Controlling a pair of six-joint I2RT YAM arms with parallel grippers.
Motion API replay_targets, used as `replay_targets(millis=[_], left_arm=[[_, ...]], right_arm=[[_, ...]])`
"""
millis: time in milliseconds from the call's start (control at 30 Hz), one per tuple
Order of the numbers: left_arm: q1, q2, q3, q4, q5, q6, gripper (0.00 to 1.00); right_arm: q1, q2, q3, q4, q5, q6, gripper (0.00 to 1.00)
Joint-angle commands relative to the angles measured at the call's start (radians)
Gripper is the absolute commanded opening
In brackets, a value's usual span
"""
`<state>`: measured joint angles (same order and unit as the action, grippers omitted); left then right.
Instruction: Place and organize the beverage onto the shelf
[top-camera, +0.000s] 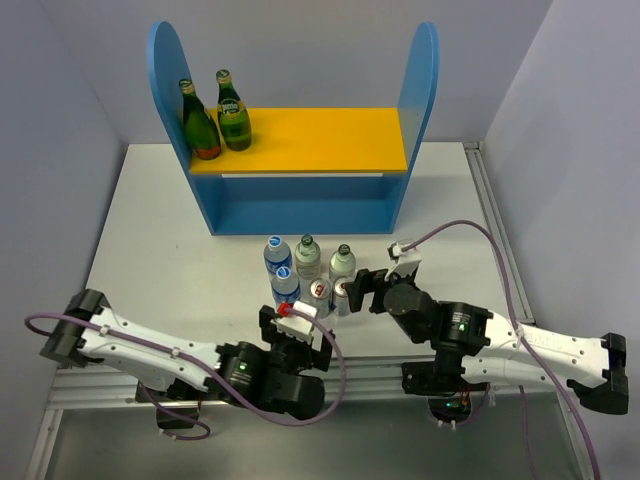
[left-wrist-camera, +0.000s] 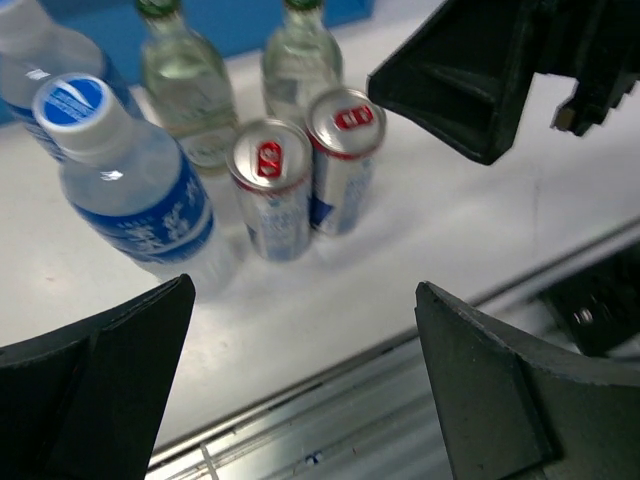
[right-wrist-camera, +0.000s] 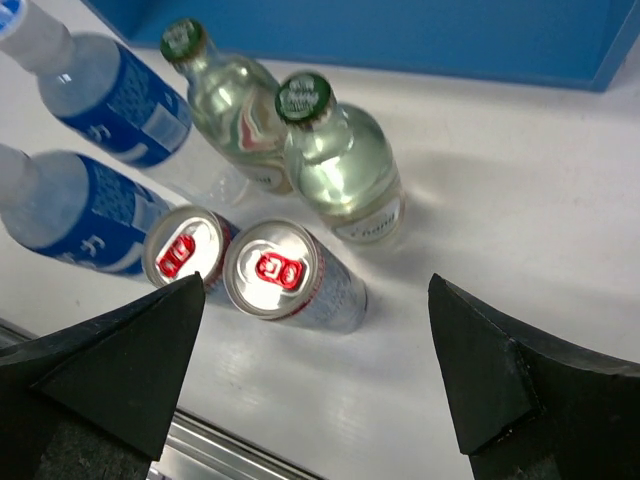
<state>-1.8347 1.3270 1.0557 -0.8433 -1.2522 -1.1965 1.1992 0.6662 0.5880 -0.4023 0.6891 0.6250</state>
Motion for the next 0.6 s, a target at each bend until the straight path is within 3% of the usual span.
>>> replay_targets(millis=[0, 33, 200, 367, 567], left_arm=[[0.026, -0.155, -0.129, 0.531, 0.201, 0.432, 0.99], [0.053, -0.169, -0.182, 0.615, 0.227, 0.451, 0.99], [0.126, -0.103, -0.253, 0.679, 0.316, 0.465, 0.99], [0.213, -0.051, -0.350, 0.901, 0.398, 0.497, 0.99], [0.230, -0.066, -0.367, 0.911, 0.379, 0.518, 0.99]], right_arm=[[0.023, -0.002, -0.030, 0.017, 0.009, 0.071, 1.00], [0.026, 0.003, -0.030, 0.016, 0.006, 0.082, 1.00], [0.057, 0.004, -0.053, -0.007, -0.013, 0.122, 1.00], [0.091, 0.029, -0.089, 0.010, -0.031, 0.156, 1.00], [0.106, 0.078, -0.120, 0.065, -0.059, 0.170, 1.00]])
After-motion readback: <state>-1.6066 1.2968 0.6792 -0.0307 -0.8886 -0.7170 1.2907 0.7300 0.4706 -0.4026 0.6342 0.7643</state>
